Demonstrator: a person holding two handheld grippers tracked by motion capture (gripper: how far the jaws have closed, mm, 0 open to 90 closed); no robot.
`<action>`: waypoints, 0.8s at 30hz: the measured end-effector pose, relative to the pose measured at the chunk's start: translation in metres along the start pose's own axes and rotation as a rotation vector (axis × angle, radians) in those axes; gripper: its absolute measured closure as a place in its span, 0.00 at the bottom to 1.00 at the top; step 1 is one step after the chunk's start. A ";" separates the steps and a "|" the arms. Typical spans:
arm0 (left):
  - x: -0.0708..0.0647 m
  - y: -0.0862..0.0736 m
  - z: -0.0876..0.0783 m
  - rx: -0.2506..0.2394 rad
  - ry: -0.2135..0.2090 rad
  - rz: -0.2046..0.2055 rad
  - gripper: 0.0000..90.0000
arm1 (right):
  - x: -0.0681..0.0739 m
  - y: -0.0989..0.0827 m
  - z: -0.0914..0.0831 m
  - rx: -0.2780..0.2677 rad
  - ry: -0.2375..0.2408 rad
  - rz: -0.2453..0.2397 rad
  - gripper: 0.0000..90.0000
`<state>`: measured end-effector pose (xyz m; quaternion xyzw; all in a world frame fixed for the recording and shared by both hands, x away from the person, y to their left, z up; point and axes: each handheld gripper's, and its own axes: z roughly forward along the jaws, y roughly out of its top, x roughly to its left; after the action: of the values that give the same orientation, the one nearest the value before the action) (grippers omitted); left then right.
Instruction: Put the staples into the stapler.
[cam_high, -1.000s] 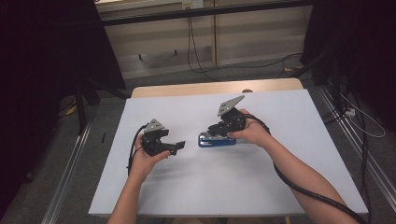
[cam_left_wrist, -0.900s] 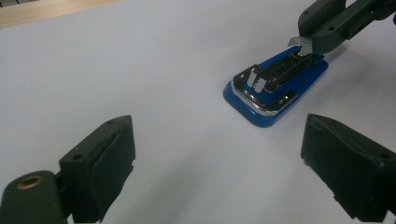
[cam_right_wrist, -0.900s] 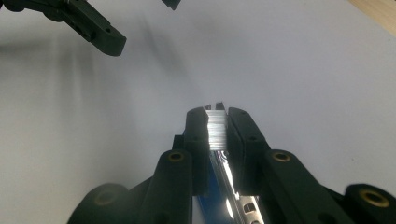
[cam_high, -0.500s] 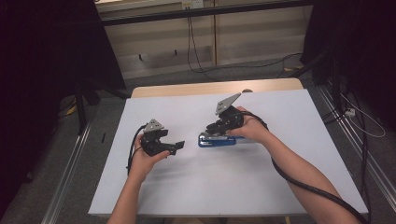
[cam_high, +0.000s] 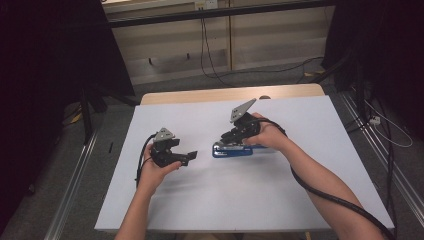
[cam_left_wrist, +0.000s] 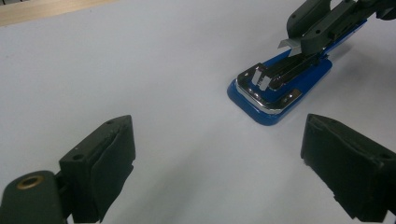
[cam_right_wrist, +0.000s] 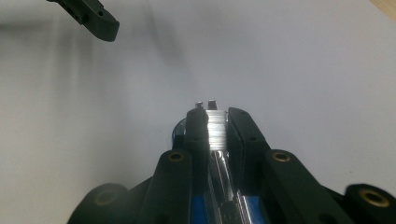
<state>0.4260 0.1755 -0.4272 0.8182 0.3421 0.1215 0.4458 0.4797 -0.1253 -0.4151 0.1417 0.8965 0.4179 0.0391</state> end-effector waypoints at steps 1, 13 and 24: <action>0.000 0.000 0.000 0.000 0.000 -0.001 0.11 | 0.000 0.000 0.000 0.000 0.001 -0.003 0.88; 0.000 0.000 0.000 0.002 -0.001 -0.002 0.11 | -0.004 0.001 0.002 0.010 0.013 -0.023 0.88; 0.001 -0.001 0.000 0.002 0.000 -0.003 0.11 | -0.004 -0.001 0.008 0.021 0.032 -0.040 0.88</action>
<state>0.4265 0.1760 -0.4279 0.8181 0.3433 0.1207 0.4453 0.4852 -0.1210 -0.4215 0.1174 0.9040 0.4098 0.0318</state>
